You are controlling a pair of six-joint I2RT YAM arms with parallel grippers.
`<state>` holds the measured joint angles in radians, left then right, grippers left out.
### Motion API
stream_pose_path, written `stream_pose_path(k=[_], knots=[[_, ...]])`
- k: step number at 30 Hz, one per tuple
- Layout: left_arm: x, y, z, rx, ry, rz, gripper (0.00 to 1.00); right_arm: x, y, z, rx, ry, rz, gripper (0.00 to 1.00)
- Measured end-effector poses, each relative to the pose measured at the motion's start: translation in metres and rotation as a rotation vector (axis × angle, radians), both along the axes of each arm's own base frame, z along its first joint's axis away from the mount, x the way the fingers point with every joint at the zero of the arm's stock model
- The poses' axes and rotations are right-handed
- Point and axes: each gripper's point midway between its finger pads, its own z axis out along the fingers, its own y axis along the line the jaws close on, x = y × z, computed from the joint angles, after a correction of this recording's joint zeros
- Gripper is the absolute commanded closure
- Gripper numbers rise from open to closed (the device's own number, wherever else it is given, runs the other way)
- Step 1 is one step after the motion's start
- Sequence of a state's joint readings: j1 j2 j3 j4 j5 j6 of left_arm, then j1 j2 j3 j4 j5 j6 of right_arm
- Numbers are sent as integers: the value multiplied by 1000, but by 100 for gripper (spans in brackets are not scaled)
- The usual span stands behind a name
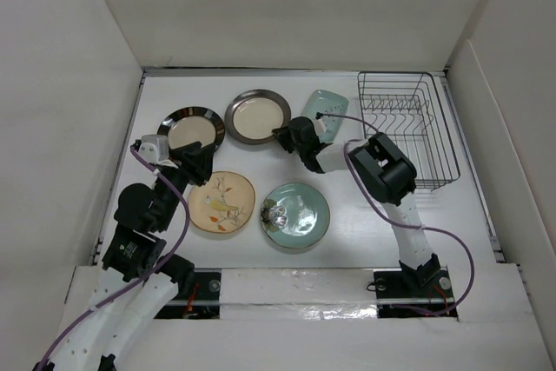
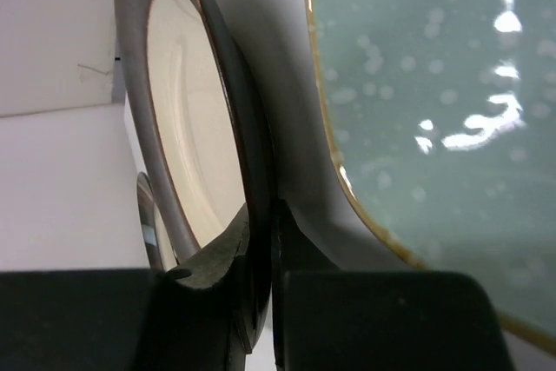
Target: Load the plates into the dish rack
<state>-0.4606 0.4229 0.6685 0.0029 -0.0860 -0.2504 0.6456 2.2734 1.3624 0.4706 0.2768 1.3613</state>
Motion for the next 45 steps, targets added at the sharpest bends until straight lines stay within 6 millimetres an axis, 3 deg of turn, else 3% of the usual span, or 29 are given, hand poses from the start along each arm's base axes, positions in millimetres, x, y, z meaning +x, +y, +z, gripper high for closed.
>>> stream_pose_path(k=[7, 12, 15, 19, 22, 25, 29, 33, 36, 41, 45], knots=[[3, -1, -3, 10, 10, 1, 63, -16, -11, 22, -135, -79, 3, 100], [5, -2, -7, 18, 22, 1, 63, -22, -21, 50, -270, -173, 53, 100], [5, -2, -7, 18, 22, 2, 63, -28, -32, 85, -343, -255, 86, 100], [5, -2, -6, 17, 21, 2, 63, -39, -57, 163, -393, -409, 99, 100], [5, -2, -6, 17, 20, 1, 62, -53, -97, 229, -435, -534, 56, 100], [3, -2, -4, 14, 12, -2, 62, -68, -158, 287, -513, -632, -62, 100], [0, -3, -1, 9, 0, -15, 63, -90, -261, 330, -689, -645, -289, 100], [-6, -7, 2, 3, -12, -50, 62, -109, -356, 337, -865, -543, -476, 100], [-15, -11, 10, -13, -42, -91, 63, -122, -412, 328, -982, -419, -555, 100], [-38, -7, 33, -55, -137, -129, 62, -134, -459, 317, -1105, -275, -580, 100], [-54, -3, 47, -83, -202, -147, 62, -124, -485, 314, -1169, -246, -567, 100]])
